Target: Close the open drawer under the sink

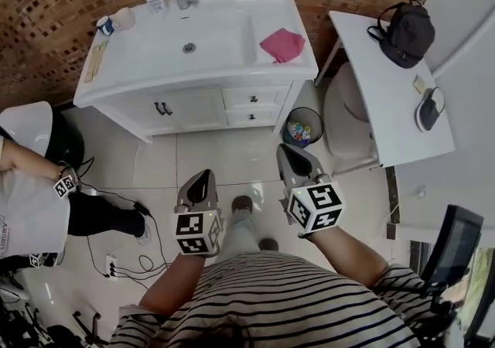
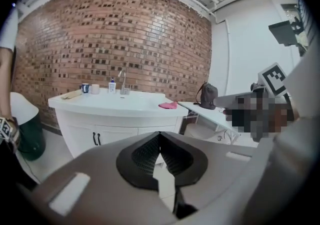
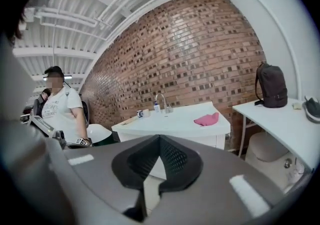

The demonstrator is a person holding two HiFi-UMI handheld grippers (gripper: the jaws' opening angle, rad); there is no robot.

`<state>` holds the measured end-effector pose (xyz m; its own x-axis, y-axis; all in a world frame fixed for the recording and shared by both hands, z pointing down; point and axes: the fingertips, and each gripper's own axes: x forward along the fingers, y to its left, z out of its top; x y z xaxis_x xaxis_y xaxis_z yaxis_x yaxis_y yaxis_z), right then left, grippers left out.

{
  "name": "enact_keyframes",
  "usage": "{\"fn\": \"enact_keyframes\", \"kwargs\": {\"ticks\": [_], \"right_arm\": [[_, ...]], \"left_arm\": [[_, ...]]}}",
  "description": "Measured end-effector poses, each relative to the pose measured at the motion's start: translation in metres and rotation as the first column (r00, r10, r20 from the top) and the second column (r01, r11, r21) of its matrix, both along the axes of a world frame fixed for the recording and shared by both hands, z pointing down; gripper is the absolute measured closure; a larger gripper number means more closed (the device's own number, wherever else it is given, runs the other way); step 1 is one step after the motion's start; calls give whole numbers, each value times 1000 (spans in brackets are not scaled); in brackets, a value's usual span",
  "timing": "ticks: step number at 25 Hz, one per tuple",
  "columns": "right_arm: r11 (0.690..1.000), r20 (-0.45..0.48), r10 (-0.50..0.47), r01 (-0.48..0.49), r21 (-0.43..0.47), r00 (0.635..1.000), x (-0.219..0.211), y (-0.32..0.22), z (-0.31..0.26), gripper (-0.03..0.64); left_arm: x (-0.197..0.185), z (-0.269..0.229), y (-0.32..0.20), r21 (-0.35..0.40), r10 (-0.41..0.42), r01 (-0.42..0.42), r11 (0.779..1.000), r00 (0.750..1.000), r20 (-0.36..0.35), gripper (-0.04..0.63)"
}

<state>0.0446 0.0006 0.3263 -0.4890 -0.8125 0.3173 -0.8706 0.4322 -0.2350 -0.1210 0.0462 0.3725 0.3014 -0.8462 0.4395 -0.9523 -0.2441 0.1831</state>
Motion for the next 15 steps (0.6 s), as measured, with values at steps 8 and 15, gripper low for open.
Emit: {"fn": "enact_keyframes", "kwargs": {"ticks": [8,15], "right_arm": [[1000,-5,-1,1,1,1000,25,112,-28,617],[999,-18,10,-11,-31,1000,4,146,-37,617]], "left_arm": [[39,-44,102,51,18,-19,999,1000,8,580],[45,-56,133,29,80,-80,996,997,-18,580]]}}
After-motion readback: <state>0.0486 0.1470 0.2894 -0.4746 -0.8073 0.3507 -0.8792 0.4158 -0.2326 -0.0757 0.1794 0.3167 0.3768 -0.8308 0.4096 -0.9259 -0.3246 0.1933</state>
